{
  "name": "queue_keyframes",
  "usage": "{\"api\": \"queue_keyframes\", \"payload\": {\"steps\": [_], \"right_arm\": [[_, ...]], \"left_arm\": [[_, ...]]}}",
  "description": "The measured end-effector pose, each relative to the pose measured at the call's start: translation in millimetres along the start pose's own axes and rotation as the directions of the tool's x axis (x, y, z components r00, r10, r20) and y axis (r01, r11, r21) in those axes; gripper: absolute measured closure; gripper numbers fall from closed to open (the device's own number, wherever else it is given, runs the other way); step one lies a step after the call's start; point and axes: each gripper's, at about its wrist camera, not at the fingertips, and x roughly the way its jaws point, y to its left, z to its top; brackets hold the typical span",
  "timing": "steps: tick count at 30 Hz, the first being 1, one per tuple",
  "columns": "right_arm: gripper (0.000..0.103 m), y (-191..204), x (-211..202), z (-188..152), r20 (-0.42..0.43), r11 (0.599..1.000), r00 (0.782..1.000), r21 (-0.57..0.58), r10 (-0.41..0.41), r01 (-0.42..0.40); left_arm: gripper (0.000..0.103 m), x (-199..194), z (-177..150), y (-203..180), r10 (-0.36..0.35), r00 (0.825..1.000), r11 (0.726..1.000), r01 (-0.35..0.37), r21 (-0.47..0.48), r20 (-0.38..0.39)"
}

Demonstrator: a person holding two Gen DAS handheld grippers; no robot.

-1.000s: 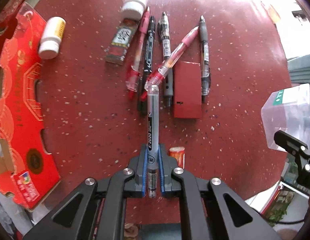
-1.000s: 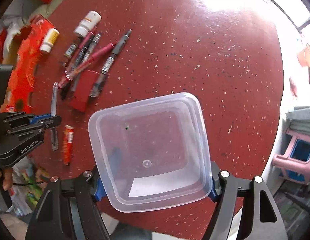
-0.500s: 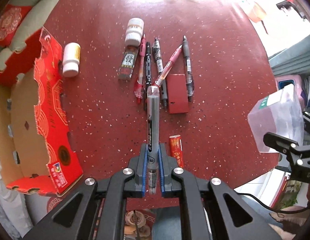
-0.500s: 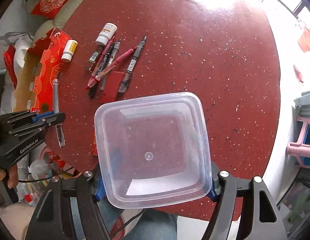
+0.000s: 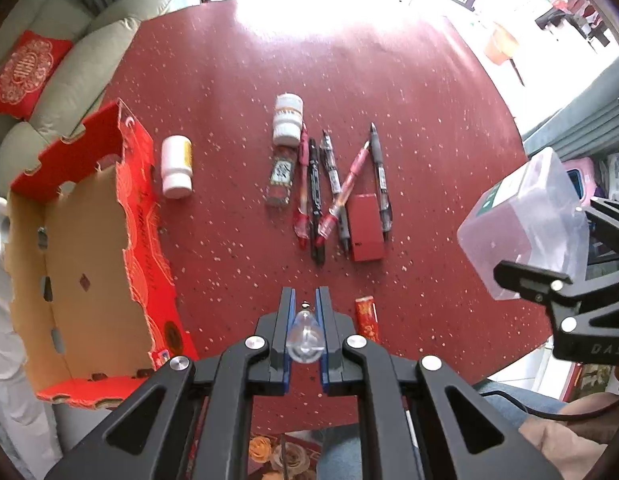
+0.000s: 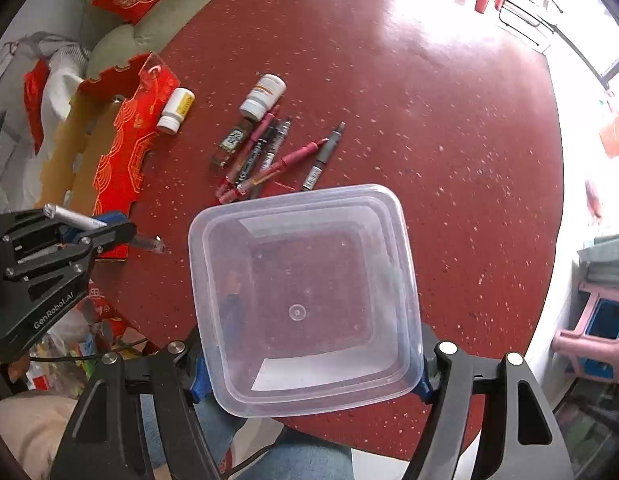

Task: Organize rigid objects
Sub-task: 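Carry the silver pen with the left tool while the right tool carries the container toward the cardboard box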

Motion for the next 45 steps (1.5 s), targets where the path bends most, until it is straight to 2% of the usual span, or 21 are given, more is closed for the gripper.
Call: {"api": "queue_keyframes", "payload": {"steps": [12, 35, 45], "right_arm": [[0.029, 7.7, -4.9, 4.9, 0.017, 0.999, 0.999, -0.014, -0.03, 0.03], [0.029, 11.8, -7.2, 3.0, 0.025, 0.999, 0.999, -0.017, -0.035, 0.035], [0.029, 21.5, -12.1, 12.1, 0.049, 0.997, 0.997, -0.054, -0.053, 0.055]], "left_arm": [[0.092, -7.8, 8.1, 6.9, -0.008, 0.999, 1.0, 0.007, 0.01, 0.035], [0.092, -18.0, 5.2, 10.9, 0.002, 0.998, 1.0, -0.002, 0.0, 0.059], [0.092, -31.0, 4.3, 34.7, 0.015, 0.994, 0.997, -0.006, -0.083, 0.107]]}}
